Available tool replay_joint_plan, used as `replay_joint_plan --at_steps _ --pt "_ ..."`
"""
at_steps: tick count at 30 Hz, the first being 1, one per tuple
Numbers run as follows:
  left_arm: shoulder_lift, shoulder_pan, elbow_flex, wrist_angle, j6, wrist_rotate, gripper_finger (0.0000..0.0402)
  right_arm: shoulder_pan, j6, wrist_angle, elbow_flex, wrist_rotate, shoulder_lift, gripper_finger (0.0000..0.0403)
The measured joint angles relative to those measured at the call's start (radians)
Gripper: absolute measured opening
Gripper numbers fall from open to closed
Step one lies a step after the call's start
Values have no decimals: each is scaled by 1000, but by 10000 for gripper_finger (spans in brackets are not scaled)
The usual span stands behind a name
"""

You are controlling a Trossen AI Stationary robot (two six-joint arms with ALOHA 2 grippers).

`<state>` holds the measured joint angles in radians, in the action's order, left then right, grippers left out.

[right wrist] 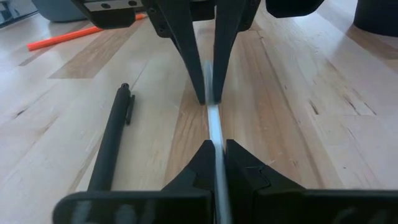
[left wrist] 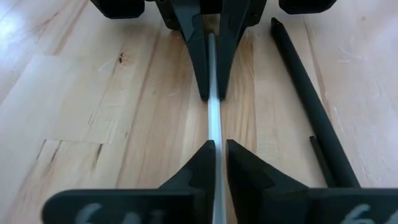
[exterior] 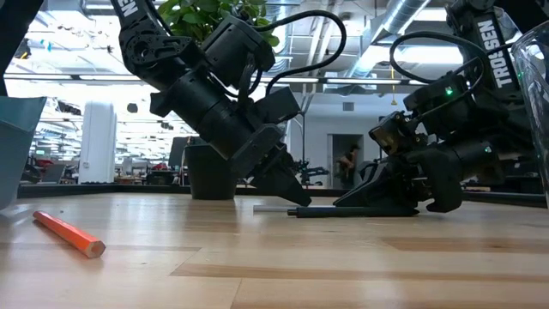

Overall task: Sort pens & pencils
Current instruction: Put the white pencil into the blue bin

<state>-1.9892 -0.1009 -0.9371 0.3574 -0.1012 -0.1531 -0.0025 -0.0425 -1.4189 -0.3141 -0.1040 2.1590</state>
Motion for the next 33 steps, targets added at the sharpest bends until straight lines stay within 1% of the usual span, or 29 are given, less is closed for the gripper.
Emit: replay_joint_plan --at_steps 3,9,13,16,19,24,33 --pt "0 0 0 2 -24 4 48 0 0 0 0 0 0 40" --pt "-1 -1 0 3 -22 7 92 0 -1 0 0 -1 0 39" --pt "31 -2 1 -78 -4 -15 110 0 -7 0 0 -1 0 39" --pt "101 -4 2 -201 3 -95 115 0 -8 0 0 -1 0 39" --pt "177 -11 2 -340 -23 -174 116 0 -9 0 0 -1 0 39" --pt "259 -44 -1 -465 -64 -180 117 0 -10 0 0 -1 0 39" --pt "270 -89 0 -570 -98 -217 117 -5 -3 -14 1 -4 1 39"
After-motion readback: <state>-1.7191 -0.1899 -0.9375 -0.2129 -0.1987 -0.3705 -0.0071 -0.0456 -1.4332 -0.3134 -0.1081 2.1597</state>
